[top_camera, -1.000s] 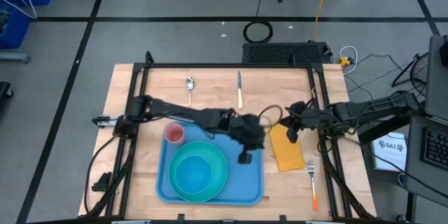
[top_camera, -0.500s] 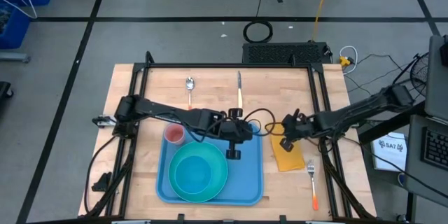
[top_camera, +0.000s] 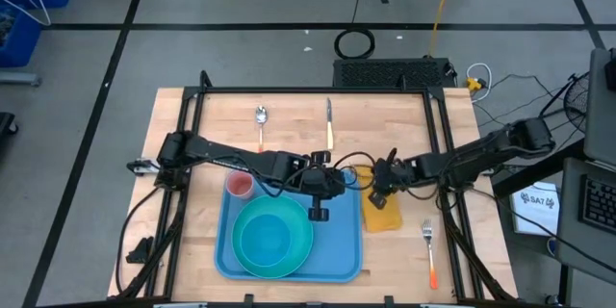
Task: Set up tray
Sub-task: Put the yellow napkin to the right of the light blue plate on the blue serving tray
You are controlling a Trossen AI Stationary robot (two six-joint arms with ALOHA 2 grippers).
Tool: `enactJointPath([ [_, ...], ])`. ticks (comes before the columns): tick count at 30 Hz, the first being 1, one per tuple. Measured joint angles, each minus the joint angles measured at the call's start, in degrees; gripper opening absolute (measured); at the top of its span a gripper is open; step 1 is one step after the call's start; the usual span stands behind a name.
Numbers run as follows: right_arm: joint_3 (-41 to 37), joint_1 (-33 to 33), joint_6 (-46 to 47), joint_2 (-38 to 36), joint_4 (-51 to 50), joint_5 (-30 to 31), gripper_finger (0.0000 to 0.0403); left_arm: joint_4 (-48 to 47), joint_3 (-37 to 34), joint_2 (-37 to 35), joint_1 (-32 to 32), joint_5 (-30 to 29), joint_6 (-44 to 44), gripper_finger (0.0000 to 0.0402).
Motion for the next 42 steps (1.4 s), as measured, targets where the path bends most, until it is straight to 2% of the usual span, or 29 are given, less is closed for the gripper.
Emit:
enactJointPath([
  [11, -0.2, -18.2, -14.1, 0.6, 4.9, 1.8, 0.0, -2.0, 0.0, 0.0, -0.1, 0.0, -2.1, 0.0001],
  [17, -0.4, -24.4, -19.5, 0.8, 11.9, 1.3, 0.0, -2.0, 0.0, 0.0, 0.7, -0.5, -2.2, 0.0],
  [24, -0.4, -30.1, -22.8, 0.8, 21.9, -3.2, 0.0, -2.0, 0.0, 0.0, 1.4, -0.5, -2.6, 0.0001],
  [28, -0.3, -31.7, -24.1, 0.7, 25.6, -4.6, 0.0, -2.0, 0.0, 0.0, 1.9, -0.5, -2.9, 0.0001],
  [32, -0.3, -32.3, -23.7, 0.5, 22.3, -8.2, 0.0, -2.7, 0.0, 0.0, 2.4, -0.5, -3.6, 0.0001],
  [36, -0.3, -28.1, -22.5, 0.4, 16.4, -8.9, 0.0, -3.0, 0.0, 0.0, 2.3, -0.4, -3.5, 0.0001],
  [42, -0.2, -22.1, -19.1, 0.3, 13.2, -8.5, 0.0, -3.5, 0.0, 0.0, 2.5, -0.2, -2.8, 0.0002],
])
